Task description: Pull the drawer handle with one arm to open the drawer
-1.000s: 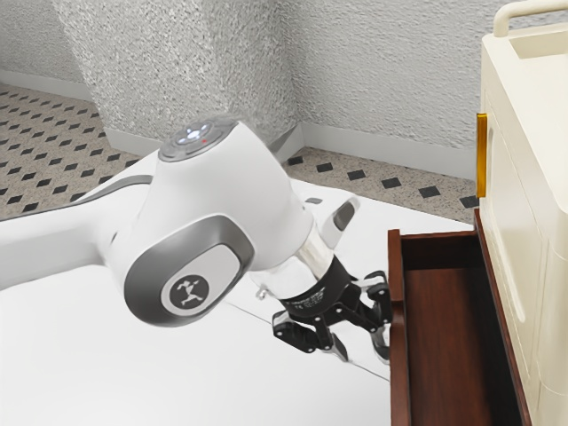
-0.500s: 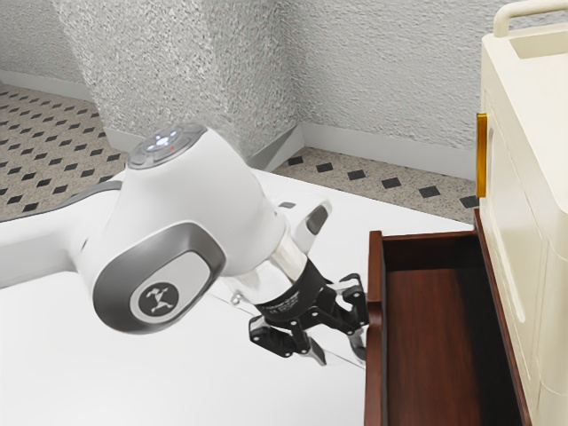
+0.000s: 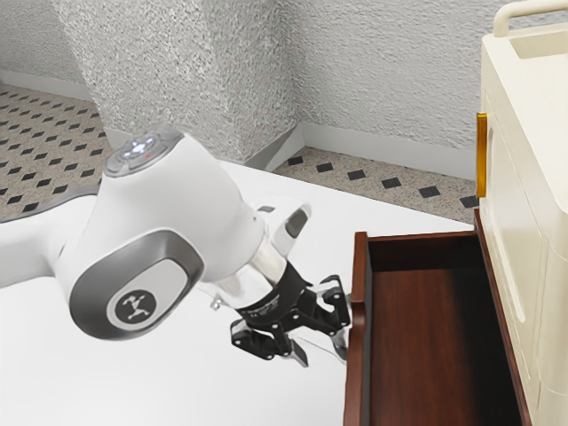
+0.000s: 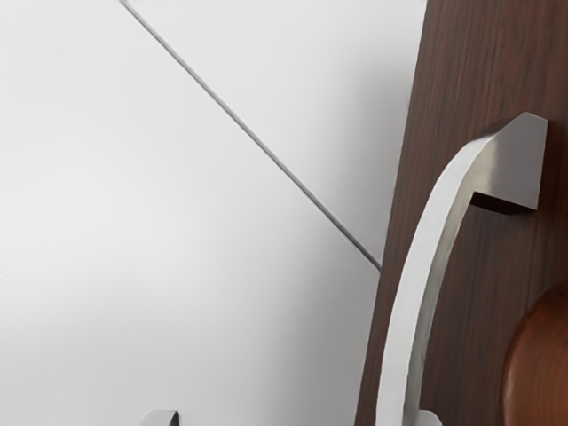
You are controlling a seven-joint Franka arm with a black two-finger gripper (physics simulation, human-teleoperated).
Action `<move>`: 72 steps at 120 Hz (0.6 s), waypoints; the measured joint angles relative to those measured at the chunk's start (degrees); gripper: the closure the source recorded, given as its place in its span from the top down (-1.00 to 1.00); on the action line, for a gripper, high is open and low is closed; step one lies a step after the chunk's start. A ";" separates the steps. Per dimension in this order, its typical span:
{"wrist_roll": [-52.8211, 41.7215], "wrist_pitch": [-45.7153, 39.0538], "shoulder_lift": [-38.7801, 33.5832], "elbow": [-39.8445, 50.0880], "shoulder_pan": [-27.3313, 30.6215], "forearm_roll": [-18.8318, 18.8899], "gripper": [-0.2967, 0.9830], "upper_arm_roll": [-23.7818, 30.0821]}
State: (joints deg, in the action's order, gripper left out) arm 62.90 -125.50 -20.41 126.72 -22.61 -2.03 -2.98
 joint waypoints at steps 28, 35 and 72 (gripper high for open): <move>0.57 0.00 -0.76 0.93 0.18 0.57 -0.13 0.01; 0.69 -0.03 -0.82 1.02 0.19 0.66 -0.13 0.01; 1.11 -0.33 -1.67 1.80 0.47 1.08 -0.10 -0.06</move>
State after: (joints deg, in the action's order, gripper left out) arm 64.01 -125.83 -22.08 128.51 -22.14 -0.95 -3.04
